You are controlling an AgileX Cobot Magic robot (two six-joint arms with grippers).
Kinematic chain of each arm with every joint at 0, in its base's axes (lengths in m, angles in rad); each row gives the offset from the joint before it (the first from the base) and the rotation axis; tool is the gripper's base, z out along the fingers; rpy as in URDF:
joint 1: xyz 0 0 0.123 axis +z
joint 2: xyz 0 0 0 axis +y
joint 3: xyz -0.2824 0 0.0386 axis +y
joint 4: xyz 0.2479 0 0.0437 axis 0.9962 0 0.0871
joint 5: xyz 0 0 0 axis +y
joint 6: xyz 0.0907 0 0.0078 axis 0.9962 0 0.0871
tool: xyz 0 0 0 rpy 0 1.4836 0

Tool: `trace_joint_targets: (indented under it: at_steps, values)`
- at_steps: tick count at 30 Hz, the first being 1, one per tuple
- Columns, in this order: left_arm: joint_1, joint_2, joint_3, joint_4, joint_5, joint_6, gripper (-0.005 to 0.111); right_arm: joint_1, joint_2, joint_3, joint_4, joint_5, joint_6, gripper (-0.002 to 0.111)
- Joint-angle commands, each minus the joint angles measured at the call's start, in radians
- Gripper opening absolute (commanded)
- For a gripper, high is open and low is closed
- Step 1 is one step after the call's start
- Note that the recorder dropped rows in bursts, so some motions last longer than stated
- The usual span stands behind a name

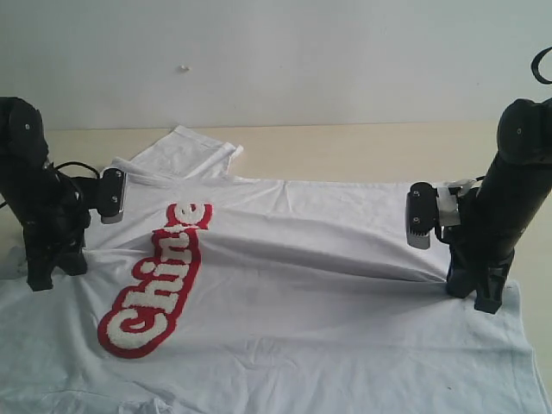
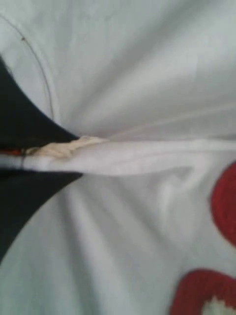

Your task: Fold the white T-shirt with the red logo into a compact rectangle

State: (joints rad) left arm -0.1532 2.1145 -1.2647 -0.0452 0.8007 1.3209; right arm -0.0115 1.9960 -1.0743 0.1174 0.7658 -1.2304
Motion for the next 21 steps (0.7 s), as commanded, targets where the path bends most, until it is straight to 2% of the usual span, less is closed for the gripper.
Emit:
trace_joint_targets:
  at_steps: [1, 6, 10, 21]
  values:
    - [0.006, 0.056, 0.067, 0.072, 0.074, -0.047, 0.007, 0.000, 0.044, 0.029, -0.024, 0.024, 0.004, 0.000]
    - [0.006, -0.167, 0.054, 0.118, -0.019, -0.047, 0.007, 0.000, -0.097, 0.029, -0.031, 0.030, 0.002, 0.000]
    - [0.006, -0.292, 0.026, 0.118, -0.033, -0.079, 0.007, 0.000, -0.214, 0.029, -0.059, 0.030, 0.002, 0.000]
    - [0.003, -0.606, 0.020, 0.123, 0.078, -0.128, 0.007, 0.000, -0.525, 0.029, -0.097, 0.079, 0.004, 0.000]
